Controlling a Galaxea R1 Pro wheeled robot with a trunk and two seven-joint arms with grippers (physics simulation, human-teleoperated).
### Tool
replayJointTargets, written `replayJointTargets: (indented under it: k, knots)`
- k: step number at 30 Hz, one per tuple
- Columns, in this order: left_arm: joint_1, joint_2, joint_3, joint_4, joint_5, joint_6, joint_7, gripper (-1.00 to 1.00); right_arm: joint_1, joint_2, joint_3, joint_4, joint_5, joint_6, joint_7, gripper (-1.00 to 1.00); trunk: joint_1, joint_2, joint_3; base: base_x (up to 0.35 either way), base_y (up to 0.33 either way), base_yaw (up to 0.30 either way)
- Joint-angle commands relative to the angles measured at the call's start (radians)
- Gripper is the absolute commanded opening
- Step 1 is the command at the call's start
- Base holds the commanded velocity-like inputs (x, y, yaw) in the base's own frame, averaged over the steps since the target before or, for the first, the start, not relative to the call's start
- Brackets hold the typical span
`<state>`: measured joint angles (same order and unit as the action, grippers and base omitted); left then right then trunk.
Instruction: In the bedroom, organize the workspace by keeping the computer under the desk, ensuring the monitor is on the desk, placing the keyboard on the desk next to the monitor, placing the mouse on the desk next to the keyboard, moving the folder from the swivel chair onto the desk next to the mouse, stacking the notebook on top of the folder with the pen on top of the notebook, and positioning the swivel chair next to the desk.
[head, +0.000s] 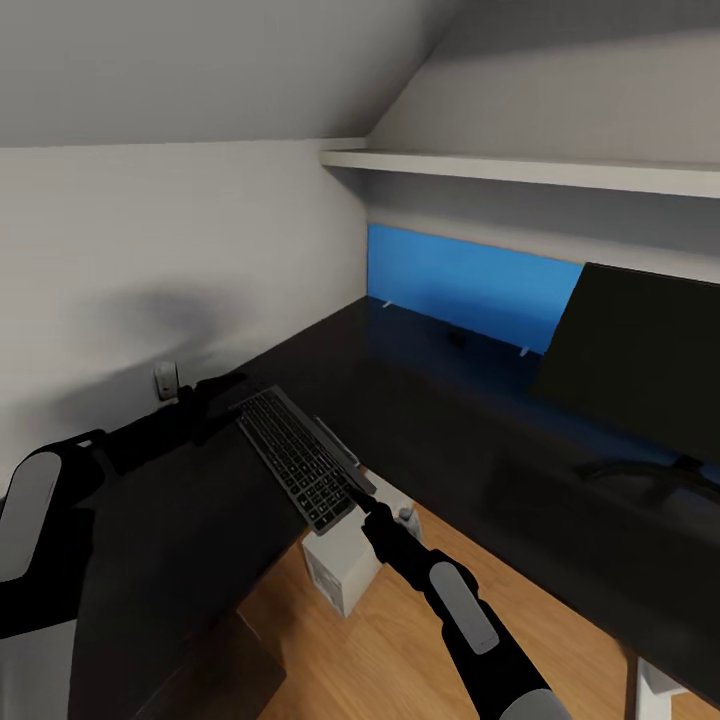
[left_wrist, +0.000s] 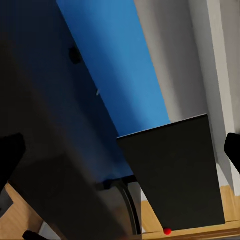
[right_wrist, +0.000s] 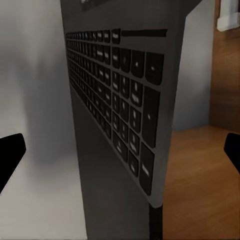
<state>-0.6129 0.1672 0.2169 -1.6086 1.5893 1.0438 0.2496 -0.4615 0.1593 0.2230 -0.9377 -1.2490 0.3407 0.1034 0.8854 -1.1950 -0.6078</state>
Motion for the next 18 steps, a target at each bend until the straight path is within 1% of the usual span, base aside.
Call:
replayJointTargets:
  k: [1, 7, 12, 18]
  knots:
    - [-0.001, 0.000, 0.001, -0.001, 0.011, 0.003, 0.010, 1.00, -0.001, 0.000, -0.001, 0.001, -0.004, 0.003, 0.003, 1.00, 0.000, -0.001, -0.001, 0.075, 0.009, 0.000]
    - [0.002, 0.001, 0.001, 0.000, 0.011, 0.003, 0.010, 1.00, -0.002, 0.000, -0.001, 0.003, -0.005, 0.003, 0.006, 1.00, 0.000, -0.001, -0.001, 0.033, 0.004, 0.000]
    - [0.003, 0.002, 0.001, 0.000, 0.011, 0.003, 0.010, 1.00, -0.002, 0.000, -0.001, 0.004, -0.005, 0.003, 0.007, 1.00, 0.000, -0.001, -0.001, 0.032, 0.097, 0.000]
    - [0.004, 0.002, 0.001, 0.000, 0.011, 0.003, 0.010, 1.00, -0.002, 0.000, -0.001, 0.004, -0.006, 0.003, 0.007, 1.00, 0.000, -0.001, -0.001, 0.009, 0.027, 0.000]
